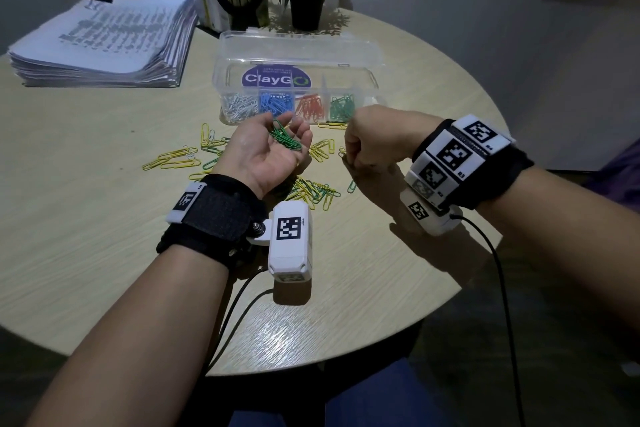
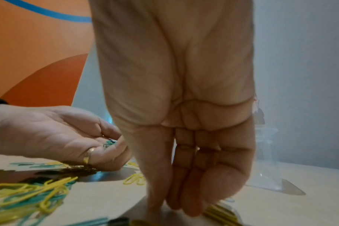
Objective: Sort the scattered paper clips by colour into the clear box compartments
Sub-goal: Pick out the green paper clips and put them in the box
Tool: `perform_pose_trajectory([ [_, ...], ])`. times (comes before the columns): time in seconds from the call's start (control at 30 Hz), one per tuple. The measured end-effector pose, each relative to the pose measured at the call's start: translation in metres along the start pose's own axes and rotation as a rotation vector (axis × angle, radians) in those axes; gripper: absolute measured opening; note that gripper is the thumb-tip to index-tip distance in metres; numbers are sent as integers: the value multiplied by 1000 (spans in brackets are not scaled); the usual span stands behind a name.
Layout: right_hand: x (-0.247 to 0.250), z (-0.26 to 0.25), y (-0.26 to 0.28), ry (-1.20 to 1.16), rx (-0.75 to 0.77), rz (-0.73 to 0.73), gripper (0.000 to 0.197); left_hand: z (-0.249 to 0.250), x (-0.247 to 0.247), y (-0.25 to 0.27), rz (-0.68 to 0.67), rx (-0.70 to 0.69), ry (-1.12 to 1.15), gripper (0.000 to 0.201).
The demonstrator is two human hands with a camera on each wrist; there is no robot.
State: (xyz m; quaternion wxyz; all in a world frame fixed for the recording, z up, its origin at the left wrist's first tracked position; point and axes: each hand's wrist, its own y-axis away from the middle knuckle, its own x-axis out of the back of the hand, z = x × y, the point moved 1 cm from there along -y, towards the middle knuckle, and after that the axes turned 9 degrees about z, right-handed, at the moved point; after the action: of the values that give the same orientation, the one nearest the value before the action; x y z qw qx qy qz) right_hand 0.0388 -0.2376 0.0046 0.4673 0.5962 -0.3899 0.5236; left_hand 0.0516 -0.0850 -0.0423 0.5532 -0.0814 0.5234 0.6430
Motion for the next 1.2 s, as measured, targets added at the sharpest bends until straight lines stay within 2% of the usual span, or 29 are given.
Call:
perform_pose_trajectory([
  [0.13, 3, -1, 2, -36, -10, -73, 21, 0, 0, -1, -4, 2, 2, 36],
  [0.3, 5, 0, -2, -3, 5, -17, 27, 0, 0, 0, -9, 1, 6, 37],
  [0.53, 1, -3, 1, -111, 35, -206, 32, 0, -1, 1, -12, -11, 0, 39],
  [0.6, -1, -5, 1, -43, 69, -181, 34, 0, -1, 2, -10, -11, -4, 38],
  [0.73, -3, -7, -2, -9, 75, -74, 18, 0, 0, 2, -10, -14, 0, 38],
  [1.0, -3, -11, -1, 26, 76, -76, 5, 0, -1, 1, -8, -10, -8, 39],
  [1.13, -4, -13, 0, -25, 59, -60, 9, 1, 0, 0, -6, -20, -38, 39],
  [1.2, 1, -14, -3, -108, 63, 0, 7, 2, 0, 0, -11, -25, -63, 37],
])
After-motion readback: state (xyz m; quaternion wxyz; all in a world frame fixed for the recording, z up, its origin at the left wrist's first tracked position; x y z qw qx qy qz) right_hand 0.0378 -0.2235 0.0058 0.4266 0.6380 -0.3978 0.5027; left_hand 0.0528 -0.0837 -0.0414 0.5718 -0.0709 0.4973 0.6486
